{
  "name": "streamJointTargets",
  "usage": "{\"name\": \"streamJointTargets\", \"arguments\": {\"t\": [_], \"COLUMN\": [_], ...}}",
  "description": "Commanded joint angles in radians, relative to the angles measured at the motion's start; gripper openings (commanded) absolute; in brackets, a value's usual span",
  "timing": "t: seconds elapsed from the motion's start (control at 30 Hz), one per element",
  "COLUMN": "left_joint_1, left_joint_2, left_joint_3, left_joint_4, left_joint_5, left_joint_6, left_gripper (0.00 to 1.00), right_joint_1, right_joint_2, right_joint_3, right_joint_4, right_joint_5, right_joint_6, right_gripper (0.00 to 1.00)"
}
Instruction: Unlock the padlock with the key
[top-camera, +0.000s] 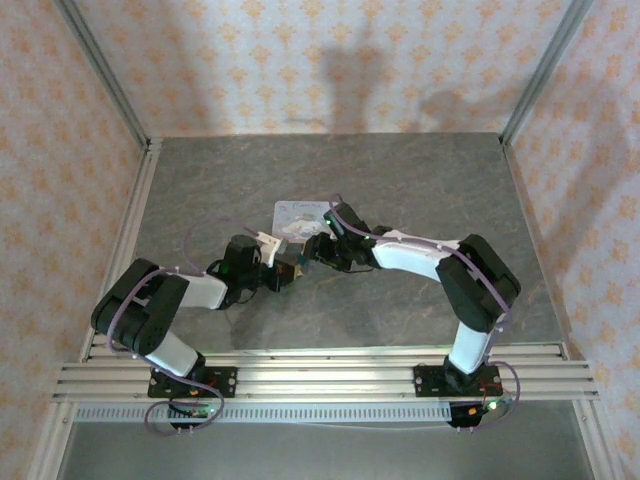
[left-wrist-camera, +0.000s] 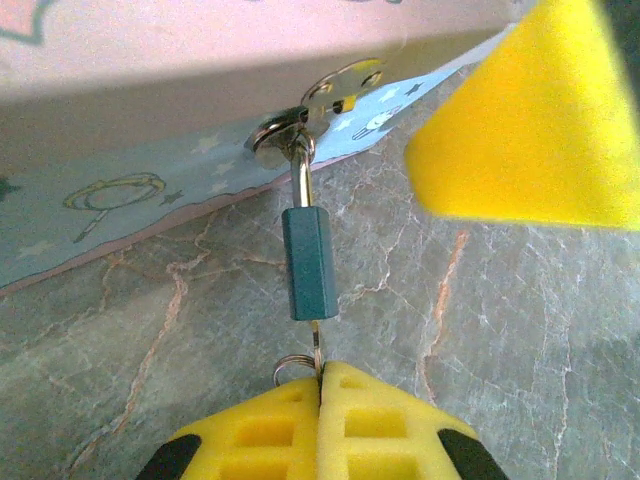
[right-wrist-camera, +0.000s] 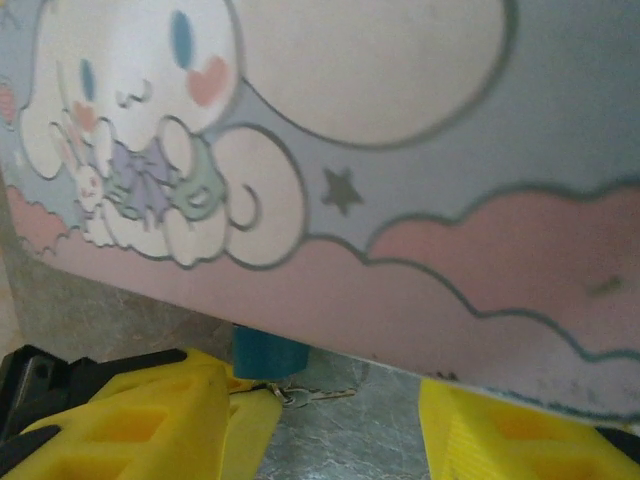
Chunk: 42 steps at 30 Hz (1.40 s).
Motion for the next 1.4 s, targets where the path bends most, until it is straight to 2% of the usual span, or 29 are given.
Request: {"name": "streamJointTargets", "arguments": {"t": [0.0,0.17,0.47,1.37], "left_joint_1": [-0.009,-0.009,-0.009,-0.009], "left_joint_2": [-0.026,-0.015,-0.012,-0.001], "left_joint_3": [-0.006,0.002,0.007,0.016], "left_joint_4": [-0.042,-0.056,-0.054,-0.035], "left_joint_5": [-0.020,-0.015,-0.004,0.025], "left_joint_6": [0.019,0.016,0.005,-0.006], "left_gripper": [0.00,0.00,0.00,0.00], "right_joint_1": [0.019,0.035,0.044,0.082], "right_joint_2": [-0.031,-0.031,0.014,0.093], "right_joint_3": [-0.059,-0.128,-0.157,-0.131], "right_joint_4": [0.180,0.320,0.440,0.422], "right_joint_5": [0.046,0.066,0.050,0.078], "right_joint_6": [0.086,0.150,0.184,0.198], "right_gripper": [0.54,0.56,0.56,0.56]}}
